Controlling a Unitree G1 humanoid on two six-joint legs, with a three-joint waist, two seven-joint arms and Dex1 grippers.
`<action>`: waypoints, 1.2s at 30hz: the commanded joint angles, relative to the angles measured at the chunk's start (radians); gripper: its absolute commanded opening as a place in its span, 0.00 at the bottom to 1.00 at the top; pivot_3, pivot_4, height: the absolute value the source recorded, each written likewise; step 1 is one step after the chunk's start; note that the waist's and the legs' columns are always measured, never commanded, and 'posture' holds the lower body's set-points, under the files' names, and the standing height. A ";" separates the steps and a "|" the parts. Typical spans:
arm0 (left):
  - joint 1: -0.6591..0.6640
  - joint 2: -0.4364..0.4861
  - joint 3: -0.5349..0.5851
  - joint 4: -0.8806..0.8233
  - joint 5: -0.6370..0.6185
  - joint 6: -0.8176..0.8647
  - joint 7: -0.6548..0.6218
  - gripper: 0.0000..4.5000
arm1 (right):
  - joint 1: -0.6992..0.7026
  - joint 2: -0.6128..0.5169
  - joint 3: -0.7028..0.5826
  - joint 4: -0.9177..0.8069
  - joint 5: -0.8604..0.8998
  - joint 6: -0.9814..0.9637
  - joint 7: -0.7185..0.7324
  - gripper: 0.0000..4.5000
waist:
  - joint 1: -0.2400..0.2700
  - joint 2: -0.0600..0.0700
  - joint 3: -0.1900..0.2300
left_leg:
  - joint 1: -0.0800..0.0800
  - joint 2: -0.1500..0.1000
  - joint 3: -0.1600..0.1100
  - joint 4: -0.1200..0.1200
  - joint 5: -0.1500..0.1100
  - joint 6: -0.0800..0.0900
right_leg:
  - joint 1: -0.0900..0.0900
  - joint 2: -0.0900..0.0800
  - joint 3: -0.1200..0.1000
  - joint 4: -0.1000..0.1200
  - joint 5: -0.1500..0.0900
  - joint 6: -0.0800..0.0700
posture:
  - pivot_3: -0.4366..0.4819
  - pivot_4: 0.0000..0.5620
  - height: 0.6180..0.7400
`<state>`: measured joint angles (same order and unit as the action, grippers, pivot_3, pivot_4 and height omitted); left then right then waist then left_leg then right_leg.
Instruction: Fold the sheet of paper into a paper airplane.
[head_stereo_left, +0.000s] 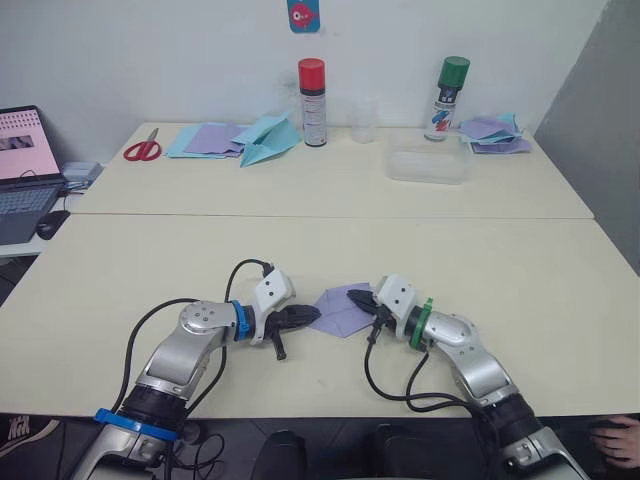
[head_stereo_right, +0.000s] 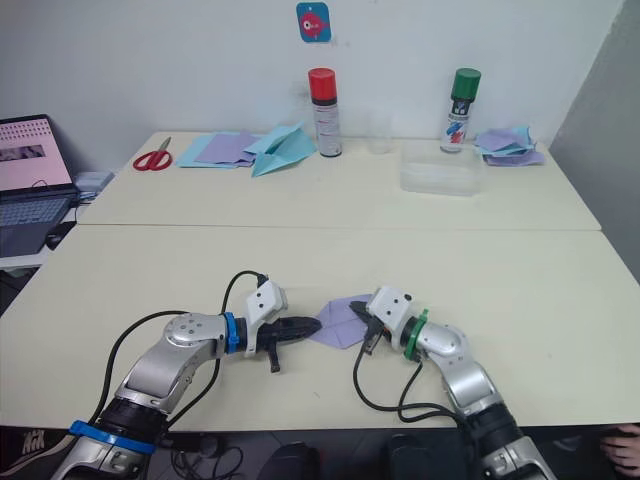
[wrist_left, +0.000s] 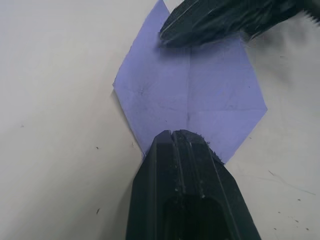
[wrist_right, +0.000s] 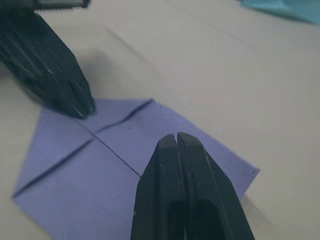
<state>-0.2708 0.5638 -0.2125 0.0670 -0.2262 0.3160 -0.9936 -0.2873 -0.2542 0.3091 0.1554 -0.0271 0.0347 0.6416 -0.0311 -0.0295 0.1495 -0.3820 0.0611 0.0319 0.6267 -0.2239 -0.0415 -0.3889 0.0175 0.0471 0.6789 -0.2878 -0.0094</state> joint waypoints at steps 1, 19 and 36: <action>0.031 0.025 -0.036 0.069 0.063 0.034 0.011 0.00 | -0.020 0.005 0.023 -0.004 -0.026 0.060 -0.001 0.01 | 0.000 0.000 0.000 | 0.000 0.000 0.000 0.000 0.000 0.000 | 0.000 0.000 0.000 0.000 0.000 0.000 | 0.48 0.27 1.00; -0.099 -0.002 -0.069 0.056 0.042 0.013 -0.100 0.00 | -0.030 -0.018 0.046 0.006 -0.050 0.095 0.028 0.01 | -0.005 -0.006 0.005 | -0.004 0.001 -0.001 -0.004 0.000 0.000 | -0.003 0.002 -0.002 -0.001 0.001 0.005 | 0.48 0.27 1.00; 0.125 0.169 0.048 0.000 -0.008 0.047 -0.124 0.00 | -0.047 -0.023 0.046 0.031 -0.050 0.101 0.034 0.01 | -0.008 -0.006 0.004 | 0.002 0.002 0.000 -0.011 0.000 0.000 | -0.001 0.002 -0.001 0.000 -0.004 -0.003 | 0.48 0.27 1.00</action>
<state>-0.2045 0.7003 -0.1441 0.0433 -0.2628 0.3030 -1.1041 -0.3427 -0.2611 0.3582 0.1419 -0.0590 0.1067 0.6769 -0.0393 -0.0354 0.1532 -0.3794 0.0629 0.0327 0.6145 -0.2241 -0.0416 -0.3902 0.0187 0.0460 0.6782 -0.2921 -0.0127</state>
